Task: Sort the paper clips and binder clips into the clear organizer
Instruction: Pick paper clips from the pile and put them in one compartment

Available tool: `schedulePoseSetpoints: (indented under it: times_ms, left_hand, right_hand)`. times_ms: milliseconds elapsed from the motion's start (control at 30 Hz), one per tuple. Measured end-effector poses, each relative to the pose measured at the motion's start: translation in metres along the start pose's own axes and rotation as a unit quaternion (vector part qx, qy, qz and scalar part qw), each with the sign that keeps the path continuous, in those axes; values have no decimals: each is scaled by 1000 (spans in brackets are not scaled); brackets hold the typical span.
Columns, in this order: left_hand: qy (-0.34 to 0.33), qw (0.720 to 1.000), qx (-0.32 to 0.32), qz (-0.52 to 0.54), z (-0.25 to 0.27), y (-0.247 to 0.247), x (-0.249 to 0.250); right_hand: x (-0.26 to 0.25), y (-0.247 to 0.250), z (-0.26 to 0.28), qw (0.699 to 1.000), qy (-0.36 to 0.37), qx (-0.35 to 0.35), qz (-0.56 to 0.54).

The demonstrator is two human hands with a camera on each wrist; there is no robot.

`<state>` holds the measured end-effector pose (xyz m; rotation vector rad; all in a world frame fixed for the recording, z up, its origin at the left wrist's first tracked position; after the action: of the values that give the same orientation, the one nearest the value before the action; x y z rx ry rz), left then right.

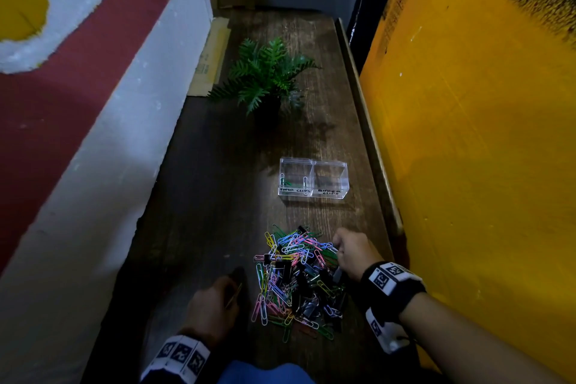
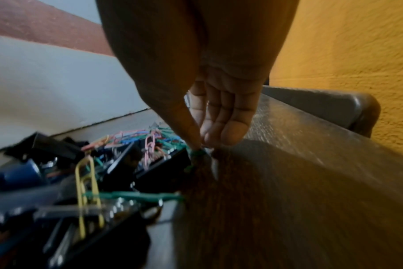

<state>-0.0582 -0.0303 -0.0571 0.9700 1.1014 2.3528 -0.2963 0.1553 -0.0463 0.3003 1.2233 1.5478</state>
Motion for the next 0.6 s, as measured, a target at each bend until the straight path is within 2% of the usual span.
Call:
schedulePoseSetpoints:
  times_ms: [133,333,600]
  left_hand:
    - [-19,999,34,19,-16,21,15]
    - [-80,992,92,37,-66,65,67]
    - [-147,984,103,6,-138,103,157]
  right_hand:
    - [13,-1,-2,998,-49,-23,-6]
    - [22,0,-1,997,-73,-20,23]
    - [8,27,3,995,-73,2,74]
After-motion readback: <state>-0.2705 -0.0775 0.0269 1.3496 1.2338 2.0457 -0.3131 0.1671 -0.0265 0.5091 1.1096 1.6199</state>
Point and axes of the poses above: each hand's wrist, its own z-axis away from the middle knuckle, its own y-axis out of the back of the hand, x = y × z, the point moved 10 cm from there along -z, towards the middle knuckle
